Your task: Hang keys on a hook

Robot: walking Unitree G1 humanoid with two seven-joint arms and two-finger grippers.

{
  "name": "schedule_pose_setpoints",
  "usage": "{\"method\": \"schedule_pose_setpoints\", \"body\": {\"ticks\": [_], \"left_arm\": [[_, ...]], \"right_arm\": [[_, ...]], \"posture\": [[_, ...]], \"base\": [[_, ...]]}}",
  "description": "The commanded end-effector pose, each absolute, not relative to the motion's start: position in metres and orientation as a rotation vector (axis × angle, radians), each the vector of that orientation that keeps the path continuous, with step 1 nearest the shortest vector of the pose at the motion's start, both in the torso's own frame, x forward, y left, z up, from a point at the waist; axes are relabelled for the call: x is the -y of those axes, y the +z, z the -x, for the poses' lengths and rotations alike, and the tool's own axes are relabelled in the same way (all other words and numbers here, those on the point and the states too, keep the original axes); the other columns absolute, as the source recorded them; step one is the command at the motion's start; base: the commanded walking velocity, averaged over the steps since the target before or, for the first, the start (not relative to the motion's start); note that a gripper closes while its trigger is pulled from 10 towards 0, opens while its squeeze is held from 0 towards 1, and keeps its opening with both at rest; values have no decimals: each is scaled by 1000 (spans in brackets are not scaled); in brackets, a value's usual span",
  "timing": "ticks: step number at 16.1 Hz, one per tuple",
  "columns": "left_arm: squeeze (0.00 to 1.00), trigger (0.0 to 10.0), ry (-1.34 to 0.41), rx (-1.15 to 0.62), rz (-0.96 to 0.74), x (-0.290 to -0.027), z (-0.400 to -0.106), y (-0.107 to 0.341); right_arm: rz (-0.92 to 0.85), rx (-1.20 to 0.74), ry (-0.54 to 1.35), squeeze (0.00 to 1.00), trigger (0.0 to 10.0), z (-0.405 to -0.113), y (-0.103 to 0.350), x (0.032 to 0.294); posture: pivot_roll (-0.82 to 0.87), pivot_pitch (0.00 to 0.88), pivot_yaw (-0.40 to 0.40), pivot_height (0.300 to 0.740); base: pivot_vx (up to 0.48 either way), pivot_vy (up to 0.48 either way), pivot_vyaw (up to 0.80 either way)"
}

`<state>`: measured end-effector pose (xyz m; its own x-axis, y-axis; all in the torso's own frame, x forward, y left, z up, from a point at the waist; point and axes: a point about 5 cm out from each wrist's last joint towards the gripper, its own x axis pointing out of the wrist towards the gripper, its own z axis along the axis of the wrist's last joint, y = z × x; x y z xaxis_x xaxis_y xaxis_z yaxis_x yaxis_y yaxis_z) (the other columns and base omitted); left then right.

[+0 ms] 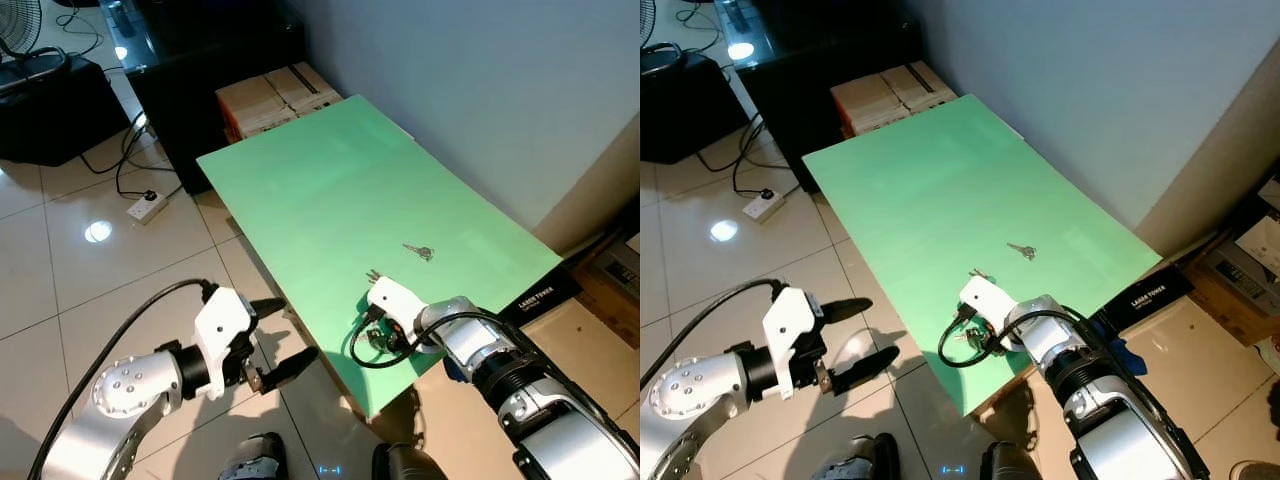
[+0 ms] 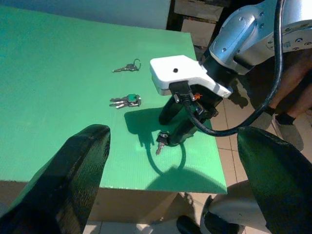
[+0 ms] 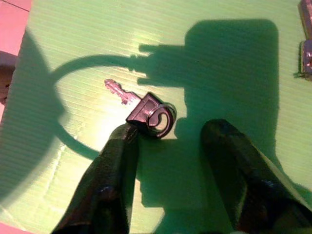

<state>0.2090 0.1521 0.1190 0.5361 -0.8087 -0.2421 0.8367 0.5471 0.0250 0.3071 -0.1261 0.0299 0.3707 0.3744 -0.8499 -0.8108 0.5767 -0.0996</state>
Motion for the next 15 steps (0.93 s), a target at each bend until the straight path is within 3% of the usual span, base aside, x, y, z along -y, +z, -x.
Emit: {"method": "schedule_pose_setpoints", "body": {"ticks": [1,15], "left_arm": [[0,10000,-994,-217,-146,-151,-208,121],[0,10000,-992,-231,-143,-154,-207,117]], "right_arm": [[561,-909,815,0,0,-305,28,127],[545,-910,805,0,0,-305,28,130]], "posture": [[19,187,34,740],[16,196,31,740]], "base": [[0,0,0],[0,0,0]]}}
